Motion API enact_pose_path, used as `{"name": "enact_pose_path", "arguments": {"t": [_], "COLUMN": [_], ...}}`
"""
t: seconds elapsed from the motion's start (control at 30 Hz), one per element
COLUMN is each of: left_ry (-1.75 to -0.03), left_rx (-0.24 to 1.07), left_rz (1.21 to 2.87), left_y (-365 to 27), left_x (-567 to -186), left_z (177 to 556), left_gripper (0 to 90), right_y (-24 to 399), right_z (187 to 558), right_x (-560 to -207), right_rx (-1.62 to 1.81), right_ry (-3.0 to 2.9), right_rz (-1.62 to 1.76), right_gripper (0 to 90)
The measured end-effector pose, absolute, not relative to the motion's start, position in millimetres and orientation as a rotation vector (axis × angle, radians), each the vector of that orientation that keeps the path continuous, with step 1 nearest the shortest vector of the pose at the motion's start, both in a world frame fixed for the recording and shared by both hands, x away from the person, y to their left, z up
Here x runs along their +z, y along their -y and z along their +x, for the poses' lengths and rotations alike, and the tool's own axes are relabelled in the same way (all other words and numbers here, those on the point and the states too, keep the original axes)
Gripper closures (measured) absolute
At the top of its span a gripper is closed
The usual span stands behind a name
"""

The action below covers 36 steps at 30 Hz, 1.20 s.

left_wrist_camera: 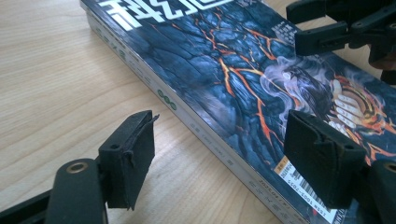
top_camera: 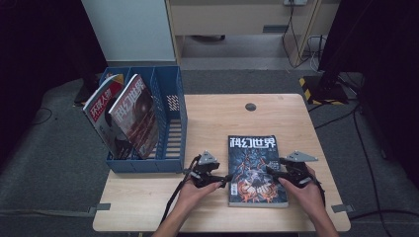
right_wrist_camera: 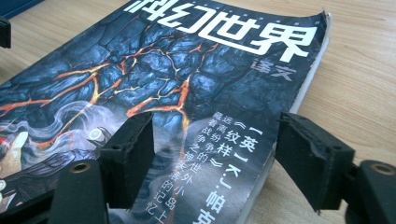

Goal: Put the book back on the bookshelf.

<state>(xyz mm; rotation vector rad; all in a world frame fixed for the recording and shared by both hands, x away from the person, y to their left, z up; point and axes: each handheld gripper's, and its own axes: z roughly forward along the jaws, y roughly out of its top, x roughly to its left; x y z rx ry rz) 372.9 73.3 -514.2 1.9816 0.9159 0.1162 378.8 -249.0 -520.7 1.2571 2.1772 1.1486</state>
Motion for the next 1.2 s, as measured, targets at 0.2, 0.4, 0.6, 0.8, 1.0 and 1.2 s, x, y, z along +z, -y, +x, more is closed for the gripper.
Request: {"name": "enact_pose_path", "arguments": {"t": [0.2, 0.4, 0.6, 0.8, 1.0, 1.2], "left_ry": [-0.902, -0.892, -0.893, -0.908, -0.953, -0.99], "left_rx": [0.094, 0.069, 0.058, 0.074, 0.074, -0.048], "left_rz": [2.003, 2.006, 2.012, 2.017, 2.003, 1.958], "left_y": [-65, -62, -59, -62, -68, -73], "left_x": [-519, -522, -525, -525, -528, -534], "left_z": [370, 370, 370, 371, 378, 386], "left_gripper": [24.3, 25.7, 27.4, 26.8, 25.9, 27.7], "right_y": [246, 246, 240, 238, 235, 236], "right_z": [380, 381, 384, 385, 383, 384], "right_x": [-521, -521, -522, -522, -522, -523], "right_rx": [1.129, 1.124, 1.133, 1.151, 1.167, 1.185], "right_ry": [-2.182, -2.201, -2.21, -2.231, -2.262, -2.269], "right_rz": [1.235, 1.207, 1.161, 1.159, 1.131, 1.151], "right_gripper": [25.3, 25.4, 24.9, 26.6, 27.4, 26.7]}}
